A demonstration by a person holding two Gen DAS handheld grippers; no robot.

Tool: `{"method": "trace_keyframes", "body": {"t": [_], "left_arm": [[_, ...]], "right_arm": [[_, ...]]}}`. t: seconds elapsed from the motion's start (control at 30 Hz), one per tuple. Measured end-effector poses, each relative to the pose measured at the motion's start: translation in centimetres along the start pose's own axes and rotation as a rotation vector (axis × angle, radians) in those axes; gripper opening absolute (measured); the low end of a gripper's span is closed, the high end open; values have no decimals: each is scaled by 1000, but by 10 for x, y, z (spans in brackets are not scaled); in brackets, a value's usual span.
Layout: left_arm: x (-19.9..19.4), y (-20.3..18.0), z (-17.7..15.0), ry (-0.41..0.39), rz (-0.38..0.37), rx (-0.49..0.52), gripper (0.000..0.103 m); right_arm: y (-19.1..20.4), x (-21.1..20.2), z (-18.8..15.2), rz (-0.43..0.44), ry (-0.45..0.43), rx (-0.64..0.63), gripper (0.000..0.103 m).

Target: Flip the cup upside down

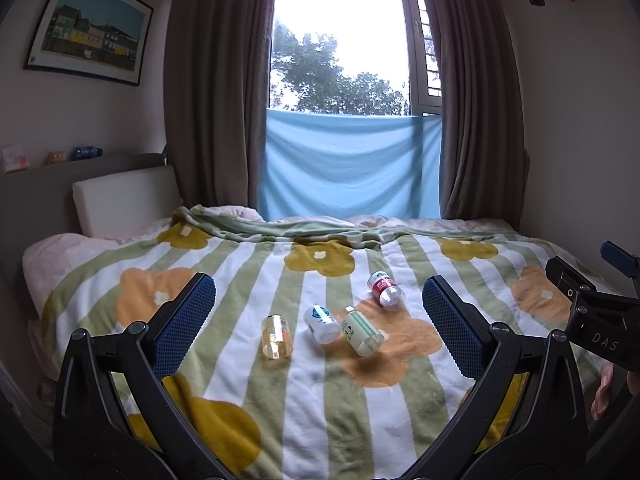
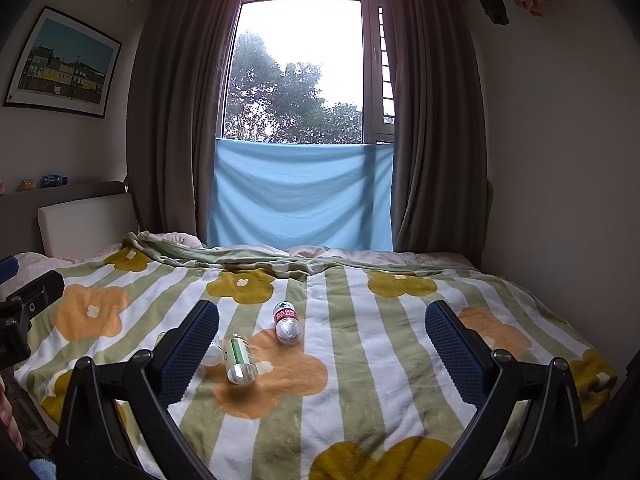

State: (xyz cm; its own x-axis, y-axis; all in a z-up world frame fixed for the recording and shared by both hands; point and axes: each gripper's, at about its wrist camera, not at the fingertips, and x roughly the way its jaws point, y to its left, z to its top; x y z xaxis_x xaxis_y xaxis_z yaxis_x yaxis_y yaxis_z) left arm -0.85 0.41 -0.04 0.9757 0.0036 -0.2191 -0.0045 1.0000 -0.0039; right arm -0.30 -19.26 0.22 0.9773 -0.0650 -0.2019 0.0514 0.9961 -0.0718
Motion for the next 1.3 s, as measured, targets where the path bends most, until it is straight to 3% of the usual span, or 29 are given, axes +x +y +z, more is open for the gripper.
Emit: {"method": "trace_keyframes", "body": {"t": [1.1, 1.3], "left_arm": [[13, -3, -4, 31, -2, -17, 103], [34, -3, -10, 75, 8, -25, 103]], "right_arm": [[-2, 2, -2, 4, 12, 2, 103], [-5, 19, -15, 21, 38, -8, 103]]}}
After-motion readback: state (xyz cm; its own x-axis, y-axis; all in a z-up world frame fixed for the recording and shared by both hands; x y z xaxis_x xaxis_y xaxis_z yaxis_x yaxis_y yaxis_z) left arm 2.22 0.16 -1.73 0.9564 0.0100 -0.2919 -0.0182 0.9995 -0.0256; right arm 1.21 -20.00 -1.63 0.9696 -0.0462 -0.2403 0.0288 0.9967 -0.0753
